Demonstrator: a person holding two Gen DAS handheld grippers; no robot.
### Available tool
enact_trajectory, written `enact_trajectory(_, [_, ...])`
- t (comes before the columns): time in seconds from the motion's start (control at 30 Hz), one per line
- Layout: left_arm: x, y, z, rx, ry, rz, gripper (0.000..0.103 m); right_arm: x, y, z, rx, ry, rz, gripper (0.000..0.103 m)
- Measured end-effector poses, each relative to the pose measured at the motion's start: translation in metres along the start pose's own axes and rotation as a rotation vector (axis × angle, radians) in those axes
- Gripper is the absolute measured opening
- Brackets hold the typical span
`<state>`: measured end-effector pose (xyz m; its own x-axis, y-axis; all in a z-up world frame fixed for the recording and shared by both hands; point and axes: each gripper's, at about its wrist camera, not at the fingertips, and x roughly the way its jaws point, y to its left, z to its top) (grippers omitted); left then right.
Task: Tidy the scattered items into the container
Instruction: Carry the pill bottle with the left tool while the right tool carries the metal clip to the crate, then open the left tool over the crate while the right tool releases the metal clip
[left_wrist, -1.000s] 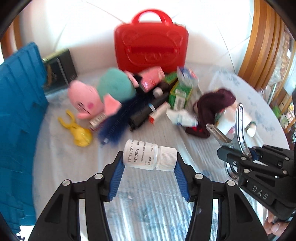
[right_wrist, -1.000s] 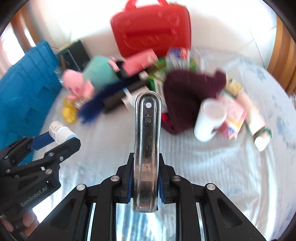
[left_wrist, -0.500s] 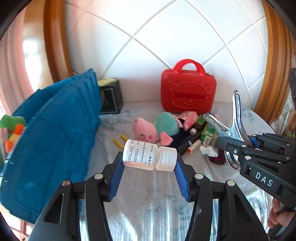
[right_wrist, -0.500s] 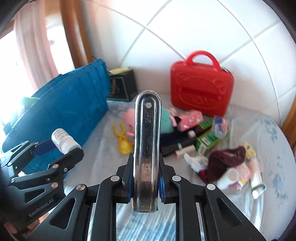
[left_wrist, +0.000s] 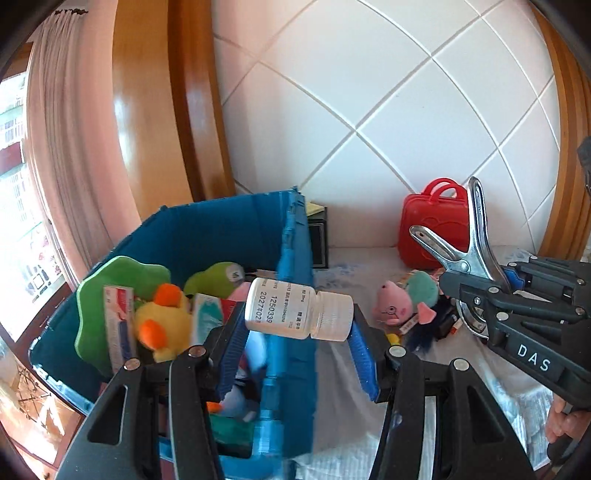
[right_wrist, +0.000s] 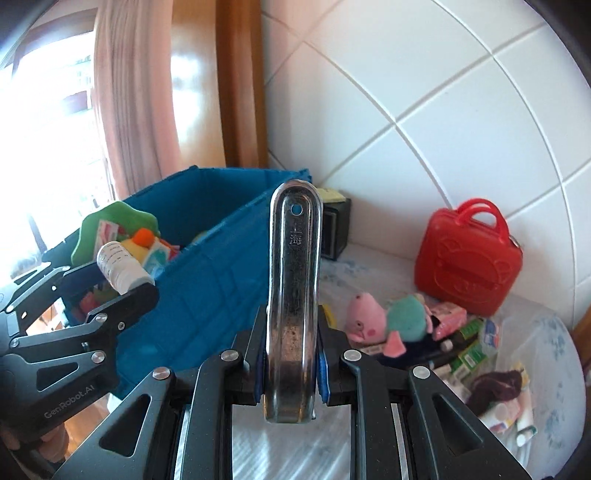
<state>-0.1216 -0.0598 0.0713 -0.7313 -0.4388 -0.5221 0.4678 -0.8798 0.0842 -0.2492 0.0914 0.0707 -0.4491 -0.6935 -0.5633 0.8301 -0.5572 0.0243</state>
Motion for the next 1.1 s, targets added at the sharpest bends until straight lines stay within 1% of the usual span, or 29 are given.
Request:
enact_trajectory(0.07, [0.001, 0.044, 0.004, 0.003, 0.018, 0.003, 0.052, 0.007, 0.034, 0.016, -0.011, -0.007, 0.021, 0.021])
enact_trajectory(0.17, [0.012, 0.104, 0.005, 0.018, 0.062, 0.041, 0.052, 0.026, 0.085, 0.039, -0.011, 0.0, 0.063, 0.021])
enact_trajectory(0.27, [0.031, 0.153, -0.003, 0.021, 0.142, 0.06, 0.052, 0.053, 0.133, 0.051, -0.019, 0.042, 0.107, 0.021])
enact_trajectory(0.33, [0.048, 0.177, -0.011, 0.018, 0.214, 0.048, 0.052, 0.074, 0.163, 0.053, -0.033, 0.1, 0.134, 0.021])
enact_trajectory(0.4, [0.065, 0.191, -0.017, 0.013, 0.278, 0.052, 0.052, 0.096, 0.188, 0.052, -0.055, 0.175, 0.153, 0.021])
enact_trajectory(0.5, [0.091, 0.2, -0.025, 0.028, 0.374, 0.06, 0.052, 0.129, 0.217, 0.047, -0.108, 0.28, 0.132, 0.021])
enact_trajectory(0.6, [0.114, 0.199, -0.03, 0.06, 0.45, 0.038, 0.052, 0.158, 0.225, 0.041, -0.111, 0.37, 0.119, 0.021])
enact_trajectory(0.7, [0.131, 0.195, -0.031, 0.072, 0.501, 0.023, 0.052, 0.175, 0.225, 0.042, -0.102, 0.413, 0.113, 0.021])
enact_trajectory(0.83, [0.144, 0.194, -0.015, 0.086, 0.502, 0.028, 0.052, 0.194, 0.225, 0.055, -0.11, 0.429, 0.063, 0.021])
enact_trajectory(0.93, [0.164, 0.201, 0.004, 0.08, 0.521, 0.035, 0.051, 0.217, 0.22, 0.061, -0.077, 0.465, 0.055, 0.021])
enact_trajectory(1.03, [0.188, 0.209, 0.003, 0.048, 0.569, 0.023, 0.051, 0.241, 0.216, 0.059, -0.059, 0.518, 0.06, 0.021])
enact_trajectory(1.1, [0.189, 0.216, 0.003, 0.013, 0.569, 0.002, 0.051, 0.249, 0.216, 0.059, -0.06, 0.526, 0.046, 0.021])
